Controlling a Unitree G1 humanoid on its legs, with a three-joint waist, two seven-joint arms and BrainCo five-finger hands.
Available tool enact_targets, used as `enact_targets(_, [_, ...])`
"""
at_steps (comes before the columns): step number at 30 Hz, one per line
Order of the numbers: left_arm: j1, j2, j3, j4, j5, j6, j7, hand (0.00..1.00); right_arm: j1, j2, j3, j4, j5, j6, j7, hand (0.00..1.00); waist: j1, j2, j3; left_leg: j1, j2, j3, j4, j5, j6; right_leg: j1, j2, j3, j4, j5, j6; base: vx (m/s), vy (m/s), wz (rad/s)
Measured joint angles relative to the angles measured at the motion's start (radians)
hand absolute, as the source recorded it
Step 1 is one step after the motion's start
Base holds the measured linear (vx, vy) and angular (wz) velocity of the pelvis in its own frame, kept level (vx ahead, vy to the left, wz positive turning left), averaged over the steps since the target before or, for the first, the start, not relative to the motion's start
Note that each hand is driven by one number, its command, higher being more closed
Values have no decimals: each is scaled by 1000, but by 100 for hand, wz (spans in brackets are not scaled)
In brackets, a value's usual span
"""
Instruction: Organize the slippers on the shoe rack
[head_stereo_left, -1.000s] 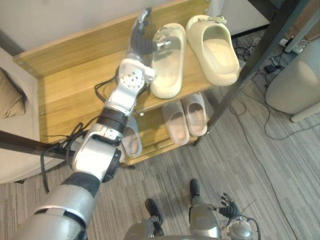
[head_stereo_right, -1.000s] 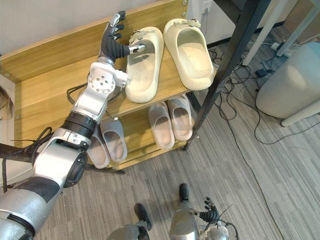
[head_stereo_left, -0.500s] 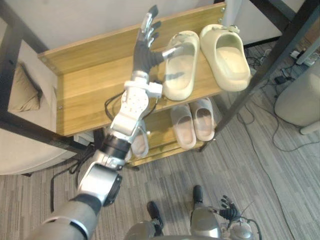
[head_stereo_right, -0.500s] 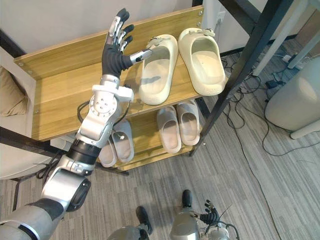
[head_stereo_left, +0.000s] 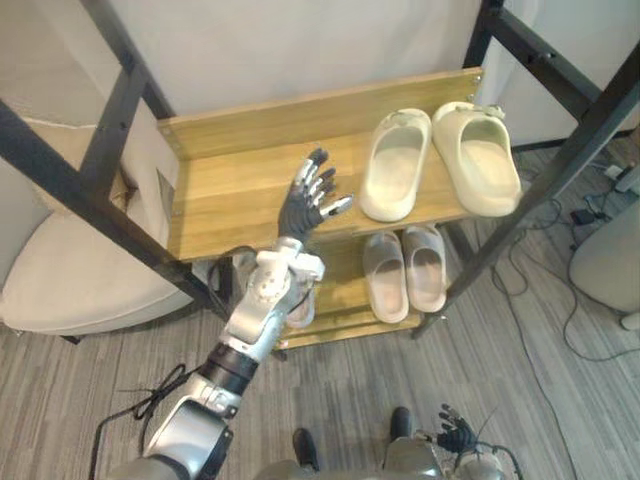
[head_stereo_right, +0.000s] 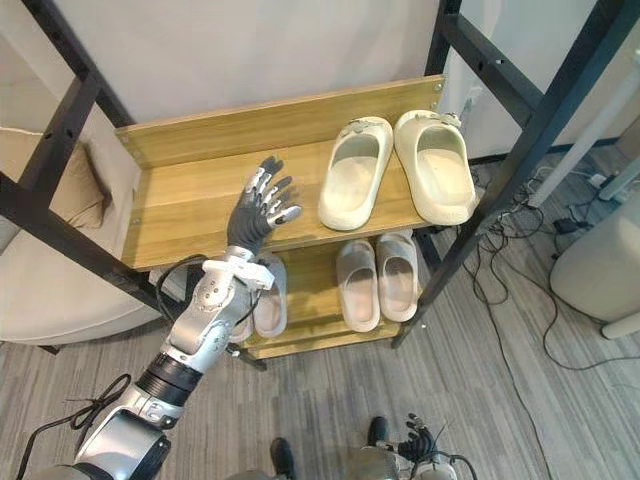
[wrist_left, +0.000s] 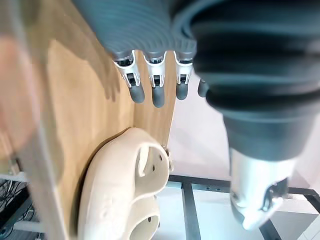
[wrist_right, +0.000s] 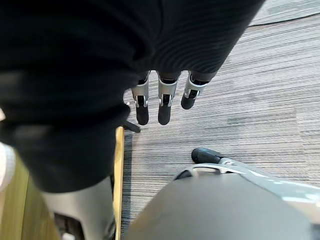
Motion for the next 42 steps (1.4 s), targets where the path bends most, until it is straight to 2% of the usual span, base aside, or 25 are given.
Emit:
enact_targets(9, [-1, -48, -107, 37, -3, 23, -38, 0, -3, 3, 22, 2, 1, 2, -3, 0, 3, -32, -19, 11, -1, -5, -5, 0, -1, 11, 1, -8, -12, 1, 6, 0, -2, 1])
enact_targets(16, [-66, -92, -177, 114, -12, 33, -39, 0, -5, 8, 26, 4, 1, 2, -4, 0, 0, -43, -31, 12, -2, -5, -5, 1, -1, 12, -1, -9, -13, 3, 9, -2, 0, -1])
enact_targets(23, [-107, -128, -195, 169, -31, 35, -34, 0, -12, 16, 25, 5, 2, 3, -5, 0, -26, -48, -32, 16, -2, 8, -6, 0, -1, 12, -1, 0, -13, 4, 10, -14, -3, -4])
enact_targets(36, [-127, -107, -161, 192, -27, 36, -38, 0, -15, 32, 19, 5, 8, 3, -5, 0, -26, -65, -31, 16, -1, 8, -6, 0, -1, 16, -1, -3, -16, 6, 13, -5, -1, 1])
enact_targets(40, [-124, -65, -115, 169, -18, 47, -38, 0, -23, 32, 19, 5, 8, 3, -4, 0, -26, -65, -30, 15, 0, -18, -6, 3, -2, 30, -2, -31, -14, 2, 17, -5, -5, 17])
enact_targets(42, [-104, -20, -104, 87, -19, 53, -38, 0, -29, 32, 20, 11, 8, 3, -3, 0, -18, -66, -30, 12, -1, -40, -6, 6, -2, 39, -3, -52, -14, -3, 25, -13, -16, 31])
